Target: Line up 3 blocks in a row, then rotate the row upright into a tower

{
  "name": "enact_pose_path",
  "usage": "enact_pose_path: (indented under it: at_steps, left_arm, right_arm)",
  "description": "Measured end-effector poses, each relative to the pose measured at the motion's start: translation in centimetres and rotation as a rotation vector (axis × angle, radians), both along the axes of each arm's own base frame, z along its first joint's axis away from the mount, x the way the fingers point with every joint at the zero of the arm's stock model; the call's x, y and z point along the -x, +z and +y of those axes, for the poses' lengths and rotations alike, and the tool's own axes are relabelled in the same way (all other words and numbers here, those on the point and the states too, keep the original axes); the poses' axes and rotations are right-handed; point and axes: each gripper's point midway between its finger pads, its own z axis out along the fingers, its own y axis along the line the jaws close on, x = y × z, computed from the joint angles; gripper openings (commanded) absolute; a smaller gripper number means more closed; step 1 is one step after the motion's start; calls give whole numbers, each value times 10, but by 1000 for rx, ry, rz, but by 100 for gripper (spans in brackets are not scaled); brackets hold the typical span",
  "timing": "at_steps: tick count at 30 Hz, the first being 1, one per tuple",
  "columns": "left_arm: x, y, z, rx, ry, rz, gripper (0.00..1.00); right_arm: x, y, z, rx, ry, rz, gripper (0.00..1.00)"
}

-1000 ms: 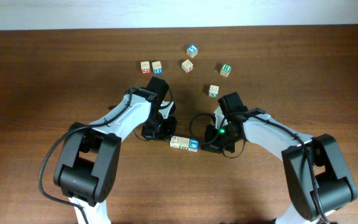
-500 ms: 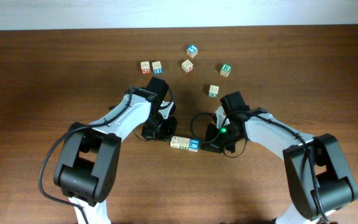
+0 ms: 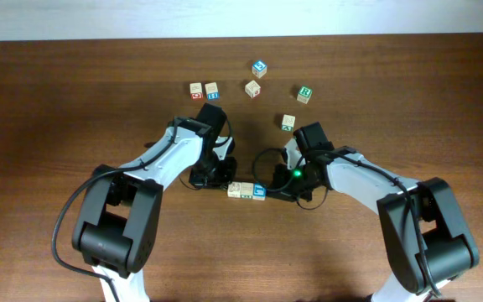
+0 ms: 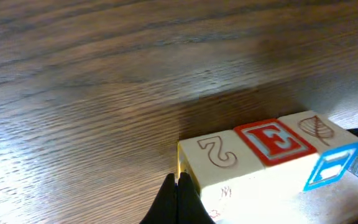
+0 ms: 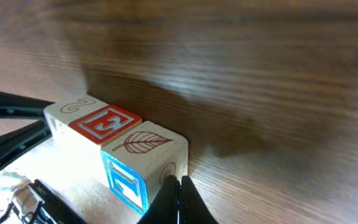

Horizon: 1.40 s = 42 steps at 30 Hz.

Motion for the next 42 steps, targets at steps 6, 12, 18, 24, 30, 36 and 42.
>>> enact_pose_path:
  at_steps: [6, 12, 18, 24, 30, 36, 42]
  left_arm:
    - [-2, -2, 5, -26, 3, -10, 0]
    - [-4, -2, 4, -33, -3, -24, 0]
    - [-5, -4, 4, -61, -18, -44, 0]
    - [-4, -4, 4, -81, -28, -52, 0]
    - [-2, -5, 6, -104, -37, -51, 0]
    - [-3, -6, 9, -128, -36, -60, 0]
    - [-3, -7, 12, -140, -37, -62, 0]
  right_arm:
    - [-1, 3, 5, -23, 24, -23, 4]
    - [-1, 2, 5, -22, 29, -27, 4]
    - [0, 2, 5, -21, 29, -20, 4]
    - [2, 2, 5, -21, 34, -17, 4]
    - [14, 2, 10, 14, 71, 14, 4]
    - [16, 5, 16, 91, 115, -10, 4]
    - [7, 11, 17, 116, 112, -48, 4]
